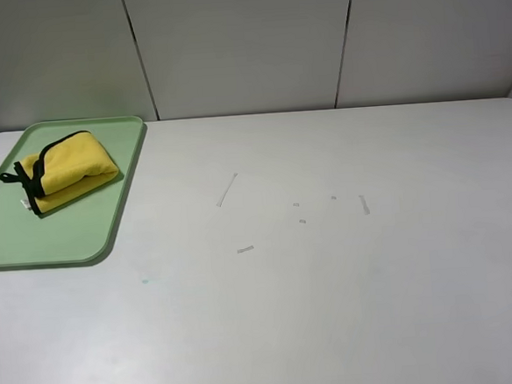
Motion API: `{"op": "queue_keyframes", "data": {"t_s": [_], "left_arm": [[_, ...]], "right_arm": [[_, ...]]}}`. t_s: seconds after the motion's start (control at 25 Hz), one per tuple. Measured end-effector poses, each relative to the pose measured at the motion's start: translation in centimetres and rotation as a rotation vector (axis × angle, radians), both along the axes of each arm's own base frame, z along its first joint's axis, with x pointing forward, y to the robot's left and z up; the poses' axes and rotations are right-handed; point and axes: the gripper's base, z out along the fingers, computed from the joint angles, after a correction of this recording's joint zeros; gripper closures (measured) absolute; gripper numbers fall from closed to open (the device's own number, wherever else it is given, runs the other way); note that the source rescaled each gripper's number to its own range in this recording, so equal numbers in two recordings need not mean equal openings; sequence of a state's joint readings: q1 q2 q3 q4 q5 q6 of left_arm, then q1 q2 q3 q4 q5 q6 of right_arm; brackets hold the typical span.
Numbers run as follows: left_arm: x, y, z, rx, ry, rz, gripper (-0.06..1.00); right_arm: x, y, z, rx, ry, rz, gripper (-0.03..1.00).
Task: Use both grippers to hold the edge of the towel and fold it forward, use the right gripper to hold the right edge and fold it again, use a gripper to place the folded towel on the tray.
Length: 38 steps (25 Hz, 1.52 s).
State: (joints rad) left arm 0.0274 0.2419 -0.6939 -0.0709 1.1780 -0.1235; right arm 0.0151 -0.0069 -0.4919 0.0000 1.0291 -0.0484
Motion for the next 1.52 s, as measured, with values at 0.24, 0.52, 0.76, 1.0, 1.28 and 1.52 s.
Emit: {"op": "queue_keyframes", "data": {"t_s": [0.24, 0.52, 0.76, 1.0, 1.28, 1.52], "left_arm": [[-0.8, -0.2, 0.0, -0.015, -0.04, -0.01, 0.03], [-0.8, 0.2, 0.0, 0.02, -0.04, 0.012, 0.03], [-0.8, 0.6, 0.0, 0.112, -0.046, -0.022, -0.04], [-0.8, 0.9, -0.4, 0.178, -0.048, -0.126, -0.05], [-0.2, 0.9, -4.3, 0.174, -0.091, -0.167, -0.06], [-1.1, 0.9, -4.8, 0.174, -0.153, -0.176, -0.06]], "right_arm": [[0.0, 0.0, 0.0, 0.0, 0.0, 0.0, -0.03], [0.0, 0.0, 0.0, 0.0, 0.0, 0.0, -0.03], [0.0, 0.0, 0.0, 0.0, 0.0, 0.0, -0.03], [0.0, 0.0, 0.0, 0.0, 0.0, 0.0, -0.03], [0.0, 0.0, 0.0, 0.0, 0.0, 0.0, -0.03], [0.0, 0.0, 0.0, 0.0, 0.0, 0.0, -0.03]]}}
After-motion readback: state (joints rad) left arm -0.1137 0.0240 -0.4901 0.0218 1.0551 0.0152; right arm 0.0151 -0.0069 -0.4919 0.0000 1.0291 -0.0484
